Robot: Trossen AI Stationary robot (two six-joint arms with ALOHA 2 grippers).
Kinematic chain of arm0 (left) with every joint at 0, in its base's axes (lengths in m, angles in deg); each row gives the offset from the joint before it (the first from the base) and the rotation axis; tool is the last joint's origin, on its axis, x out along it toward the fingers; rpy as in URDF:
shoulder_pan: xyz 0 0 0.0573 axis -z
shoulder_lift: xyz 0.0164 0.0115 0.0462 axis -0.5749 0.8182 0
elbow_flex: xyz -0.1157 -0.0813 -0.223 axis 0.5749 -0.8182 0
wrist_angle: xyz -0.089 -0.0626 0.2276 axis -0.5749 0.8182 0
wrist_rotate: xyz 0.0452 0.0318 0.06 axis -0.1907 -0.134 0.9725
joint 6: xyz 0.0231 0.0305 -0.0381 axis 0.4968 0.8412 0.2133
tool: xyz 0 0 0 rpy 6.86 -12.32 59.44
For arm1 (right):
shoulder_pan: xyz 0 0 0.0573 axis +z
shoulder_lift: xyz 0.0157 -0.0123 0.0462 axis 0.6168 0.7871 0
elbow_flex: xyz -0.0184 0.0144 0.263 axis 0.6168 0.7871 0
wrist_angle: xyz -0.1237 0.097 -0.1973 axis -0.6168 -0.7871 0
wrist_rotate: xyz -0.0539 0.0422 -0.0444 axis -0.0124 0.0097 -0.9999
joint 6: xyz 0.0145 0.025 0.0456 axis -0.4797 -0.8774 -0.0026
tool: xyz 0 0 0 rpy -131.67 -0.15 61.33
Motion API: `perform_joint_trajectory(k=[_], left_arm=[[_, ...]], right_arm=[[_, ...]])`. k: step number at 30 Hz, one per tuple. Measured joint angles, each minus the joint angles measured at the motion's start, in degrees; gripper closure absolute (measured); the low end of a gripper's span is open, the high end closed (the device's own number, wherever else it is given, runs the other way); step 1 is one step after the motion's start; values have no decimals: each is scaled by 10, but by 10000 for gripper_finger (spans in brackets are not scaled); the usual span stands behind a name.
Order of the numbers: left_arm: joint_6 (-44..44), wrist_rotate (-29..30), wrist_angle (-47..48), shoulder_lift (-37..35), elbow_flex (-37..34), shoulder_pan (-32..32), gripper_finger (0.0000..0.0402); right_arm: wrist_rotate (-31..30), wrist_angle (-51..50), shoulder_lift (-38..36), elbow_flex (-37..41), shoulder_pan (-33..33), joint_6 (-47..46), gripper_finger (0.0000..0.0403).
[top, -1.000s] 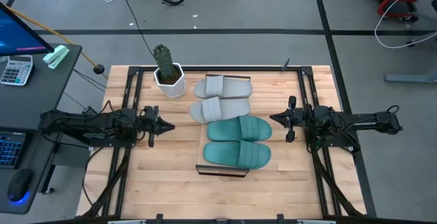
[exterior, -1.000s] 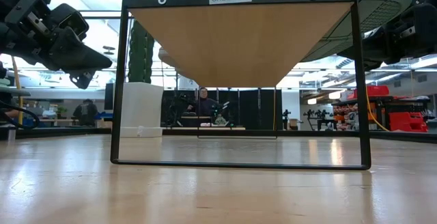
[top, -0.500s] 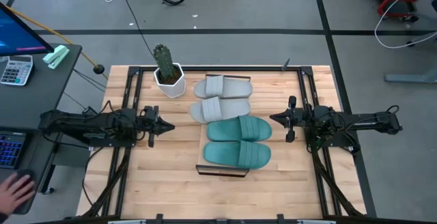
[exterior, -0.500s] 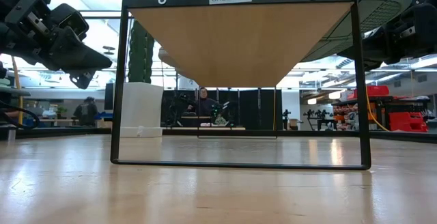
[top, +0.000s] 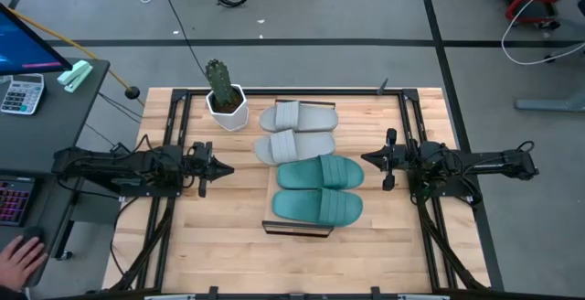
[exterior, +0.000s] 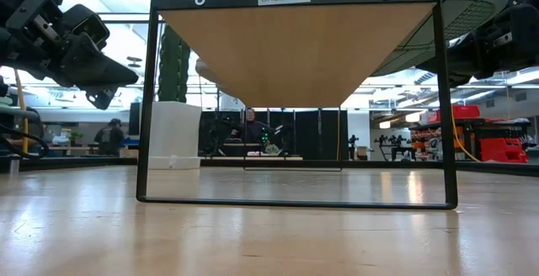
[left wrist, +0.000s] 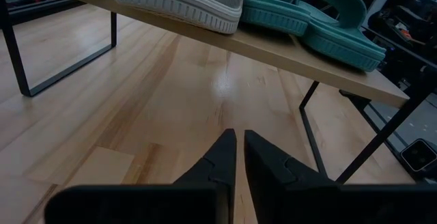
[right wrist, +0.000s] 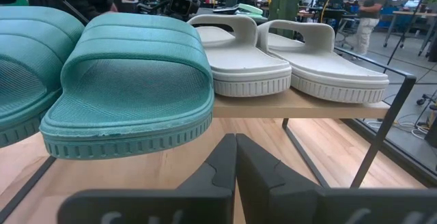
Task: Pick and place slides into the shelf
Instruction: Return to Home Position
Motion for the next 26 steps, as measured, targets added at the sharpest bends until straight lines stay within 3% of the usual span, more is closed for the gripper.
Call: perform_joint_trajectory(k=[10,26], left_arm=[[0,0,0,0,0,0,378],[0,0,0,0,0,0,368]], right_arm=[[0,0,0,0,0,0,386],[0,0,0,0,0,0,386]])
